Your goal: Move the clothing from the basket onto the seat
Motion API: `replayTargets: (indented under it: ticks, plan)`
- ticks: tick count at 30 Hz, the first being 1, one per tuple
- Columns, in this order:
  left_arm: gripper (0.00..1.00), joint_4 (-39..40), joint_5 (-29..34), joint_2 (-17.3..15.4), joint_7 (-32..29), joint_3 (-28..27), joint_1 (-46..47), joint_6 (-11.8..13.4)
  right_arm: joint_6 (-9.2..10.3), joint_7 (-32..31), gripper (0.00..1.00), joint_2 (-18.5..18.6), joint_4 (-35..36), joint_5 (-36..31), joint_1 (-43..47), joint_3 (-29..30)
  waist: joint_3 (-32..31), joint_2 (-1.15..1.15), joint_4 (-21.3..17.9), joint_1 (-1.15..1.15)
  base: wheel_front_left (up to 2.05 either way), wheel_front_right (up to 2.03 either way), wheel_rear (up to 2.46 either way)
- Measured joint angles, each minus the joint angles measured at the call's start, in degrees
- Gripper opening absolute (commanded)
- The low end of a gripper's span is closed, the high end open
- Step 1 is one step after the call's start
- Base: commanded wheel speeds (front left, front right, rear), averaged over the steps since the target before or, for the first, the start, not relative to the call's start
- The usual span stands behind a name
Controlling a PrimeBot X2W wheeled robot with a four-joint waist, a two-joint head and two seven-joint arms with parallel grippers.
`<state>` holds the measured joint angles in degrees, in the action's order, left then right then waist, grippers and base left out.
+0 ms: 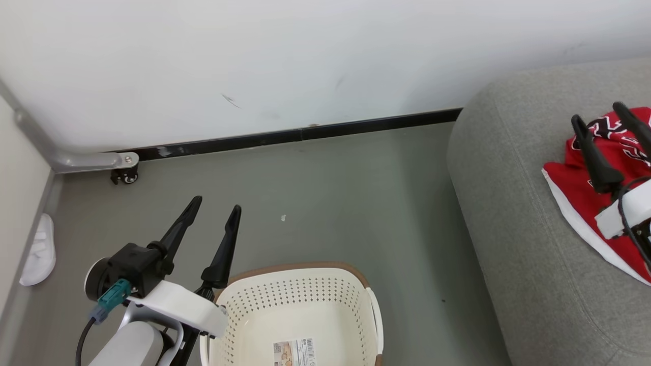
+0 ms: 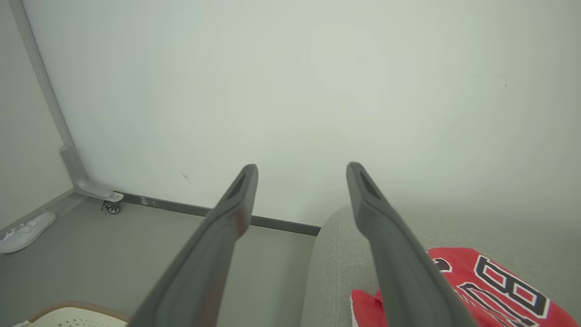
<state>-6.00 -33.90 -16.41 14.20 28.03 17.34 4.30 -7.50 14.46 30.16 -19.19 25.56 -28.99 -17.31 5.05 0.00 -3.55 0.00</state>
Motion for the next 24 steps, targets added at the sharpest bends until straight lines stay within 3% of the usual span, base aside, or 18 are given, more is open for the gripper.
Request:
replayTargets:
  ticks: [18,24]
  plan:
    - [1.0,-1.1,-2.0,0.1,0.0,-4.9,-6.5,2.6,0.0,0.0,1.0,-7.6,8.0,-1.7,14.0,8.1,-2.7,0.0,5.2,0.0,0.0,0.0,0.0]
    - [1.0,-0.4,-1.0,2.2,0.1,-10.4,-10.0,4.9,0.0,0.0,1.0,-14.5,13.5,-4.1,23.8,11.1,-4.0,0.0,6.8,0.0,0.0,0.0,0.0]
